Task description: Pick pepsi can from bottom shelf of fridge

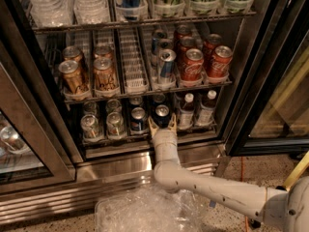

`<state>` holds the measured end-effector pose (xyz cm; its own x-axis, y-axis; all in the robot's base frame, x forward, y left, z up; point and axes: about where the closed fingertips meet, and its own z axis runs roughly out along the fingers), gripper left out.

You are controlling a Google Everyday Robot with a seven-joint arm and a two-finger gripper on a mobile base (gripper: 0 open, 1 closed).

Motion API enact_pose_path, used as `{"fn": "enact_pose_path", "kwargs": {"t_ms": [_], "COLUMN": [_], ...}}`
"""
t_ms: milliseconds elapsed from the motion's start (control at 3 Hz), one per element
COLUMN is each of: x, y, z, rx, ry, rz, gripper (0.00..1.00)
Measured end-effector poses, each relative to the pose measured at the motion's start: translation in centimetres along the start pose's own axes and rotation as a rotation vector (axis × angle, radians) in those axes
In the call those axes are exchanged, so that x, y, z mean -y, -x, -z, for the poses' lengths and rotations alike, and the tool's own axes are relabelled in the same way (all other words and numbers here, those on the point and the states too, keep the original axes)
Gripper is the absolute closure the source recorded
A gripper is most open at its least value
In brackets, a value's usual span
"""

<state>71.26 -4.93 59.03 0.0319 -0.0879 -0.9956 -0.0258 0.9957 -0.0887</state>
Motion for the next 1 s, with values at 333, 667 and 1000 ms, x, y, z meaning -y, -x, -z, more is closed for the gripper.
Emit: {"fn": "enact_pose_path", "kwargs": {"t_ms": [333,667,1000], "x": [0.00,-0.13,-0.13], "y": [0.24,0.13,0.14], "z": [-0.34,-0.41,-0.41], "rx": [0.005,0.000,0.000], "ry": [0.002,0.007,0.007], "rz": [0.005,0.005,0.005], "gripper": [0.30,0.49,0.72]}}
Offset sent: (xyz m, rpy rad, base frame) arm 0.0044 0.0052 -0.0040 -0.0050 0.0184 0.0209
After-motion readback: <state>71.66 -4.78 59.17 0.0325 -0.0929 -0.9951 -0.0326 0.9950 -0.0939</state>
